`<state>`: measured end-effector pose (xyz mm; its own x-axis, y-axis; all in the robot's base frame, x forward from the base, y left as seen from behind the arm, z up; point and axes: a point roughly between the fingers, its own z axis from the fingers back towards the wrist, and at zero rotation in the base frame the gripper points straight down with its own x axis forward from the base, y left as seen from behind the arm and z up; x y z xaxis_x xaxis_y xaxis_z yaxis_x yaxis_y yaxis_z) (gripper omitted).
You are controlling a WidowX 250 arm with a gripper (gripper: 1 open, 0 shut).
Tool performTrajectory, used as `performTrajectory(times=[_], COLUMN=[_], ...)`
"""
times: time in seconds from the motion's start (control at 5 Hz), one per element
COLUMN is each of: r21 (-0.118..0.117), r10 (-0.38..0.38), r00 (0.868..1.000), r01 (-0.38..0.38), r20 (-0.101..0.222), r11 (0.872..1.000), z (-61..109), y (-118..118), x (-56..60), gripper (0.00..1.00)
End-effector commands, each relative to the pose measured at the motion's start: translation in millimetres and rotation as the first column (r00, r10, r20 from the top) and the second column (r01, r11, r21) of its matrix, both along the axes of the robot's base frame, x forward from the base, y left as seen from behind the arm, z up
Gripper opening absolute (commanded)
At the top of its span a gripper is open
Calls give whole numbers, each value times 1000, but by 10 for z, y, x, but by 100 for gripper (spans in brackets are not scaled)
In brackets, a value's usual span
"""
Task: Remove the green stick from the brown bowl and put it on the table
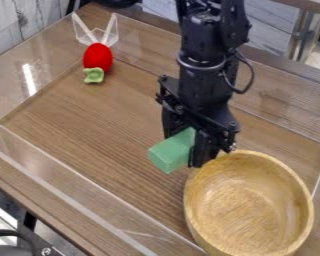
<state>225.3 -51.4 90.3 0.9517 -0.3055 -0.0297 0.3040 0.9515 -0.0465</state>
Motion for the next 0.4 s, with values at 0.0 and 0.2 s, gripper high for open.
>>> performTrajectory(times=[0.0,0.2], r21=[-4,0], r10=[41,22], r00=[997,998], r01=[-41,-22], r20=[62,62], r11=[999,1000], z=[127,71], y=[-18,-53], x=[55,-5], gripper=[0,0])
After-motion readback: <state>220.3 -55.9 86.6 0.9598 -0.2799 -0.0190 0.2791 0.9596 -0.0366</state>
